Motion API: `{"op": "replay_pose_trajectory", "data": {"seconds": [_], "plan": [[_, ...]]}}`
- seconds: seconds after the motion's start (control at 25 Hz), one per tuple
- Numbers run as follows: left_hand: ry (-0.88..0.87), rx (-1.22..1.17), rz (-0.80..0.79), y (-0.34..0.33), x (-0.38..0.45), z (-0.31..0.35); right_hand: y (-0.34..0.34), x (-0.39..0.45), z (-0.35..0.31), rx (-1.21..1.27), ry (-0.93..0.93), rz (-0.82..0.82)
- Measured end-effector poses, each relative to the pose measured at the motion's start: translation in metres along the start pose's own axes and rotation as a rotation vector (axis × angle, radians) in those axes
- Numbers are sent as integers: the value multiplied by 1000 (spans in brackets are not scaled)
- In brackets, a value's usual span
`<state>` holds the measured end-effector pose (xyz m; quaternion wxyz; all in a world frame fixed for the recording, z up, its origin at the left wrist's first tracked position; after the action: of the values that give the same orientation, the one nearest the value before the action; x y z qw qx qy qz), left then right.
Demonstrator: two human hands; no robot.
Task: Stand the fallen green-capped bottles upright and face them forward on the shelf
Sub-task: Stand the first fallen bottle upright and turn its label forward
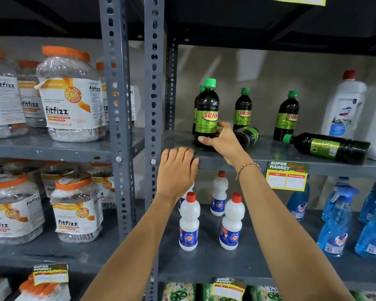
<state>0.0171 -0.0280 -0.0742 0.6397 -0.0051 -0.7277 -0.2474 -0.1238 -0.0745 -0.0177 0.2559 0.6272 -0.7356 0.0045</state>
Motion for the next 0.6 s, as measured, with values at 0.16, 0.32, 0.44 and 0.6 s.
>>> {"op": "replay_pose_trajectory", "data": {"seconds": [0.16, 0.32, 0.44, 0.6], "plan": [[-2, -17, 17, 2, 0, 0, 2, -5, -6, -50, 49, 55], [11, -20, 11, 1, -1, 0, -2, -4, -9, -36, 33, -52], [10, -30, 12, 0, 0, -1, -1, -6, -9, -136, 78, 21], [14, -31, 16, 0, 0, -1, -1, -6, -13, -232, 139, 69]]}}
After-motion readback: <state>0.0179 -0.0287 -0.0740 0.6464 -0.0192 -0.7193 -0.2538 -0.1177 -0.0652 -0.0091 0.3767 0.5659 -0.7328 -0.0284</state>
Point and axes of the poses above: each hand's wrist, its own x-axis towards the middle knuckle, its own y-axis out of the back of the hand, z = x × y, the point moved 6 cm from there along x, towards the middle knuckle, and after that the axes turned 3 degrees about -x, right-handed, at the moved point
